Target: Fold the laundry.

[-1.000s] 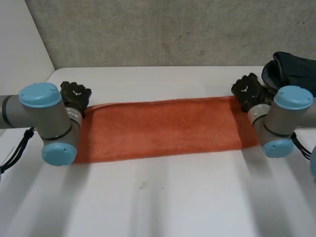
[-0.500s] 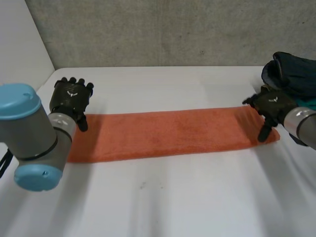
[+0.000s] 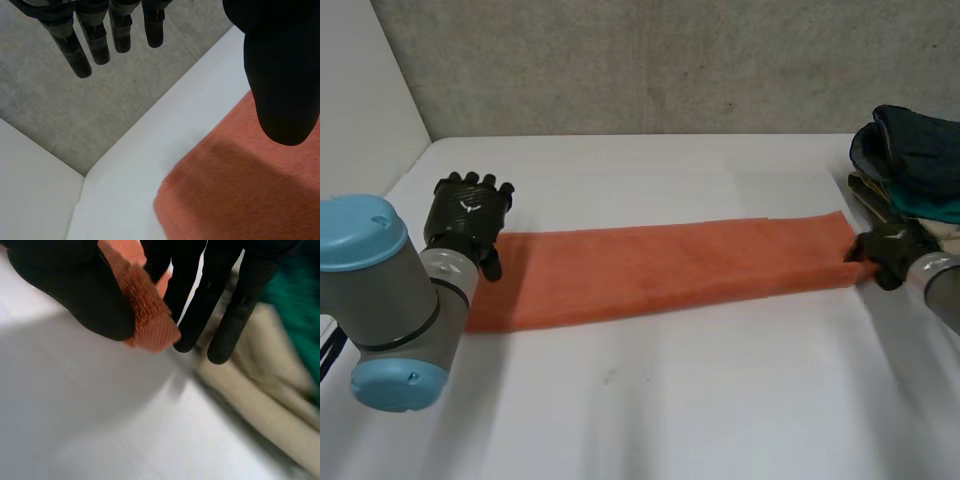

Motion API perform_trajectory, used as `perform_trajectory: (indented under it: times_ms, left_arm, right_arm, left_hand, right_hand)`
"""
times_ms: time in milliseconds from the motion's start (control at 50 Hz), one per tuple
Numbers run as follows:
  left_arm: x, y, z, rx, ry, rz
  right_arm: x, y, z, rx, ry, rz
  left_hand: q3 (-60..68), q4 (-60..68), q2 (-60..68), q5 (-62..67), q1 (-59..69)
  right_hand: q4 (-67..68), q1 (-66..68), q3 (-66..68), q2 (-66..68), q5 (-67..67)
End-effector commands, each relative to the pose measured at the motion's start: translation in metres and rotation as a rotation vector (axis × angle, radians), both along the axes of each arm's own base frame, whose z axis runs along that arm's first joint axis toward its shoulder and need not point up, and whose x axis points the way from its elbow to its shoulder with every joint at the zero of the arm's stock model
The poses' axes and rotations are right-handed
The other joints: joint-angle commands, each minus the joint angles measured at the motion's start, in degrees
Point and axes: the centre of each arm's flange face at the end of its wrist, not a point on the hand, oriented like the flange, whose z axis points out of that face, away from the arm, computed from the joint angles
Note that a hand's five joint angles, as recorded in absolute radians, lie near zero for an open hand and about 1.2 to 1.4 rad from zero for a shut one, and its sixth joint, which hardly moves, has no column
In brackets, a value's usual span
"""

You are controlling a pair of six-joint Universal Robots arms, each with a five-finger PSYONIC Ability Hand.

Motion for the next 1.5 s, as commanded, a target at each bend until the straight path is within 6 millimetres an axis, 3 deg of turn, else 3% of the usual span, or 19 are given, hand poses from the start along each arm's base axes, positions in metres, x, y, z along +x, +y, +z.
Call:
perform_trajectory:
  times_ms: [20, 280, 420, 500, 580, 660, 680, 740, 760, 800, 900, 1020, 1100, 1120, 1140, 1180, 1260, 1360, 1500]
  left_arm:
    - [0.003, 0.007, 0.018, -0.041, 0.016, 0.000]
    - [0.008, 0.020, 0.011, -0.011, 0.005, 0.002]
    - [0.013, 0.022, 0.009, -0.005, 0.002, 0.011]
    - [0.014, 0.025, 0.007, 0.004, -0.001, 0.011]
    - [0.015, 0.026, 0.008, 0.002, 0.000, 0.014]
    - [0.018, 0.025, 0.015, -0.016, 0.007, 0.022]
    - [0.019, 0.025, 0.017, -0.022, 0.010, 0.025]
    - [0.023, 0.023, 0.026, -0.048, 0.028, 0.041]
    - [0.024, 0.023, 0.028, -0.051, 0.032, 0.044]
    - [0.027, 0.023, 0.033, -0.062, 0.050, 0.053]
    - [0.029, 0.027, 0.034, -0.057, 0.078, 0.056]
    - [0.030, 0.027, 0.032, -0.053, 0.078, 0.059]
    - [0.030, 0.026, 0.033, -0.057, 0.081, 0.059]
    - [0.029, 0.025, 0.034, -0.060, 0.082, 0.058]
    - [0.029, 0.025, 0.035, -0.063, 0.083, 0.056]
    - [0.028, 0.023, 0.035, -0.064, 0.082, 0.056]
    - [0.023, 0.022, 0.040, -0.082, 0.089, 0.042]
    - [0.006, 0.022, 0.040, -0.086, 0.094, -0.009]
    - [-0.023, 0.029, 0.029, -0.065, 0.089, -0.099]
  right_arm:
    - [-0.037, 0.011, 0.048, -0.122, 0.029, -0.100]
    - [-0.111, 0.006, 0.054, -0.127, 0.146, -0.208]
    - [-0.114, 0.003, 0.060, -0.143, 0.175, -0.195]
    - [-0.096, 0.003, 0.064, -0.164, 0.175, -0.149]
    - [-0.064, 0.002, 0.074, -0.215, 0.173, -0.065]
    - [0.017, 0.018, 0.106, -0.341, 0.136, 0.149]
    - [0.055, 0.031, 0.115, -0.397, 0.114, 0.259]
    - [0.106, 0.055, 0.123, -0.476, 0.079, 0.423]
    - [0.137, 0.073, 0.129, -0.535, 0.051, 0.528]
    - [0.159, 0.086, 0.132, -0.575, 0.027, 0.602]
    - [0.241, 0.140, 0.078, -0.551, -0.048, 0.896]
    - [0.296, 0.191, 0.026, -0.481, -0.090, 1.102]
    - [0.301, 0.196, -0.004, -0.417, -0.083, 1.117]
    - [0.300, 0.196, -0.006, -0.412, -0.080, 1.113]
    - [0.299, 0.197, -0.005, -0.402, -0.076, 1.098]
    - [0.297, 0.197, -0.003, -0.386, -0.076, 1.071]
    - [0.281, 0.188, 0.024, -0.347, -0.103, 0.922]
    - [0.233, 0.159, 0.049, -0.178, -0.244, 0.633]
    - [0.187, 0.148, 0.038, 0.019, -0.298, 0.446]
  left_hand:
    - [-2.34, -1.65, -1.69, -3.04, -1.17]
    - [-2.34, -1.65, -1.69, -3.04, -1.17]
    - [-2.34, -1.65, -1.69, -3.04, -1.17]
    - [-2.34, -1.65, -1.69, -3.04, -1.17]
    - [-2.34, -1.65, -1.69, -3.04, -1.17]
    - [-2.34, -1.65, -1.69, -3.04, -1.17]
    - [-2.34, -1.65, -1.69, -3.04, -1.17]
    - [-2.34, -1.65, -1.69, -3.04, -1.17]
    - [-2.34, -1.65, -1.69, -3.04, -1.17]
    - [-2.34, -1.65, -1.69, -3.04, -1.17]
    - [-2.34, -1.65, -1.69, -3.04, -1.17]
    - [-2.34, -1.65, -1.69, -3.04, -1.17]
    - [-2.34, -1.65, -1.69, -3.04, -1.17]
    - [-2.34, -1.65, -1.69, -3.04, -1.17]
    - [-2.34, -1.65, -1.69, -3.04, -1.17]
    - [-2.34, -1.65, -1.69, -3.04, -1.17]
    - [-2.34, -1.65, -1.69, -3.04, -1.17]
    - [-2.34, -1.65, -1.69, -3.04, -1.17]
    - [-2.29, -1.60, -1.65, -2.99, -1.13]
  right_hand:
    - [11.52, 32.52, 12.12, 13.69, 12.54]
    - [11.52, 32.52, 12.12, 13.69, 12.54]
    - [11.52, 32.52, 12.12, 13.69, 12.54]
    - [11.52, 32.52, 12.12, 13.69, 12.54]
    - [11.52, 32.52, 12.12, 13.69, 12.54]
    - [11.52, 32.52, 12.12, 13.69, 12.54]
    - [11.52, 32.52, 12.12, 13.69, 12.54]
    - [11.52, 32.52, 12.12, 13.69, 12.54]
    - [11.52, 32.52, 12.12, 13.69, 12.54]
    - [11.52, 32.52, 12.12, 13.69, 12.54]
    - [11.52, 32.52, 12.12, 13.69, 12.54]
    - [11.52, 32.52, 12.12, 13.69, 12.54]
    - [9.41, 30.41, 10.01, 11.58, 10.43]
    - [-4.93, 16.07, -4.33, -2.76, -3.91]
    - [-39.05, -18.04, -38.45, -36.88, -38.03]
    - [-58.48, -37.48, -57.88, -56.31, -57.46]
    - [-58.48, -37.48, -57.88, -56.31, -57.46]
    - [-58.48, -37.48, -57.88, -56.31, -57.46]
    - [-58.48, -37.48, -57.88, -56.31, -57.46]
